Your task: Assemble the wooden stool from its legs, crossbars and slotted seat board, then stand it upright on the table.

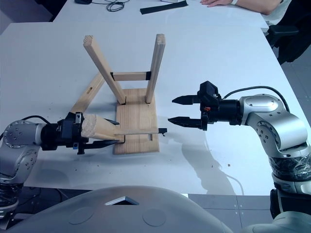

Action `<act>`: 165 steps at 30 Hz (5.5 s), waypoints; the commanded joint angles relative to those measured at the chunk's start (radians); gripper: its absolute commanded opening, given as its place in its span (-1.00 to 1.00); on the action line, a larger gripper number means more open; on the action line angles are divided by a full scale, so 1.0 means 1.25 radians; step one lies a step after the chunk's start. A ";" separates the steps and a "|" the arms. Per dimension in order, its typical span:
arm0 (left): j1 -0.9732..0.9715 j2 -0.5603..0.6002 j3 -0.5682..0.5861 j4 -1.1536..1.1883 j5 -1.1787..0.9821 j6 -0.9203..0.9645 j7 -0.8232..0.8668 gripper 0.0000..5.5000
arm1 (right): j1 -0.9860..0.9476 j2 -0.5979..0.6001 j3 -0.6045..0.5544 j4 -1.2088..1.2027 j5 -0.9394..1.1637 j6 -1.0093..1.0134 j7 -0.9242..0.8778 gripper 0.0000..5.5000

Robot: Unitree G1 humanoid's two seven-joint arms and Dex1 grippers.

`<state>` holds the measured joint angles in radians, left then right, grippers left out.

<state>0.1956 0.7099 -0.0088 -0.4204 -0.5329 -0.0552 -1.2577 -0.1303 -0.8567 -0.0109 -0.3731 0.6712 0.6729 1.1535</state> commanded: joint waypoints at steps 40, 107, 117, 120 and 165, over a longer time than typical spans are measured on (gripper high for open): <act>-0.106 0.114 -0.085 0.165 -0.016 0.173 -0.028 -0.25 | 0.068 0.032 -0.006 -0.054 -0.006 -0.016 -0.074 0.30; -0.222 -0.023 0.093 0.412 0.130 0.559 0.519 0.52 | 0.203 0.056 -0.055 -0.066 -0.068 -0.090 -0.166 0.30; -0.262 -0.015 0.080 0.411 0.117 0.568 0.423 0.52 | 0.205 0.060 -0.047 -0.062 -0.076 -0.101 -0.170 0.30; -0.278 -0.016 0.073 0.433 0.136 0.559 0.424 0.52 | 0.206 0.063 -0.044 -0.060 -0.079 -0.103 -0.173 0.30; -0.387 0.074 0.539 0.188 -0.399 0.692 0.258 -0.27 | -0.023 0.058 -0.220 0.187 0.025 -0.059 -0.146 0.30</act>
<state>-0.1725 0.7544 0.6359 -0.1317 -0.8760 0.7501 -0.9031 -0.0640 -0.7809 -0.2366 -0.1539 0.6059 0.5310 0.9556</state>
